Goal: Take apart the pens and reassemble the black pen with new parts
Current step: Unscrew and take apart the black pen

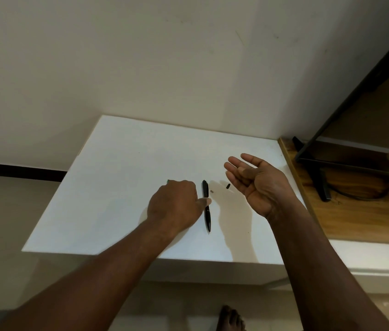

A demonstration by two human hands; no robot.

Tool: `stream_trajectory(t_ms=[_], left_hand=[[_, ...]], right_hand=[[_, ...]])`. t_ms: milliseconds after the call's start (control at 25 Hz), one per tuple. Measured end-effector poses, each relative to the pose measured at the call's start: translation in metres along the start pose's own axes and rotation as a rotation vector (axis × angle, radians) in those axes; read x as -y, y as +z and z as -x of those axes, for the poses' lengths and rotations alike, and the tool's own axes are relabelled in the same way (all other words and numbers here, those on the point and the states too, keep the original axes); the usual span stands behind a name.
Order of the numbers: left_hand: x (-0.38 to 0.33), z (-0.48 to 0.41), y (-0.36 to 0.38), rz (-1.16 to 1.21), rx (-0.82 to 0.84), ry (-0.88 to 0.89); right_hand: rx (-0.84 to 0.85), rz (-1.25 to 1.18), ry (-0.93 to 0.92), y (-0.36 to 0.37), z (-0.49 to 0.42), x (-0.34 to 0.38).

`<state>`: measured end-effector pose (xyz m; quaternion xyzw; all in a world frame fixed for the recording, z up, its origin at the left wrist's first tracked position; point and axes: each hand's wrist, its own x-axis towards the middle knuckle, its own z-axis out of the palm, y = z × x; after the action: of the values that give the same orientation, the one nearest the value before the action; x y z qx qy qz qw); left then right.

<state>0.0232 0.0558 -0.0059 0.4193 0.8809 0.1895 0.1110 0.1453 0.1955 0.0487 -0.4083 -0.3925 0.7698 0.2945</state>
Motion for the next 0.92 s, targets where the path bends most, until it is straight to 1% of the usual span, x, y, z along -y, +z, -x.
stream_trajectory(t_ms=[80,160,320,480,600,720,800,920], left_hand=[[-0.008,0.000,0.008,-0.028,-0.001,-0.031],[-0.015,0.000,0.013,-0.067,-0.039,-0.050],[-0.026,-0.002,0.019,-0.101,-0.091,-0.056],[-0.030,-0.002,0.021,-0.066,-0.080,-0.114],[-0.031,-0.001,0.017,-0.046,-0.056,-0.128],[-0.029,0.001,0.004,0.033,-0.060,-0.100],[-0.029,0.003,-0.009,0.132,-0.083,-0.050],[-0.029,0.007,-0.028,0.332,-0.121,0.086]], right_hand=[[-0.025,-0.013,-0.018,-0.006,0.001,0.003],[-0.034,-0.014,-0.021,-0.009,0.004,0.002],[-0.010,0.005,-0.021,-0.008,0.008,-0.001],[0.040,0.072,-0.032,-0.004,0.011,-0.002],[0.017,0.156,-0.053,-0.009,0.012,0.003],[-0.054,0.299,-0.105,-0.017,0.010,0.009],[-0.126,0.385,-0.133,-0.020,0.008,0.010],[-0.154,0.385,-0.140,-0.022,0.007,0.013]])
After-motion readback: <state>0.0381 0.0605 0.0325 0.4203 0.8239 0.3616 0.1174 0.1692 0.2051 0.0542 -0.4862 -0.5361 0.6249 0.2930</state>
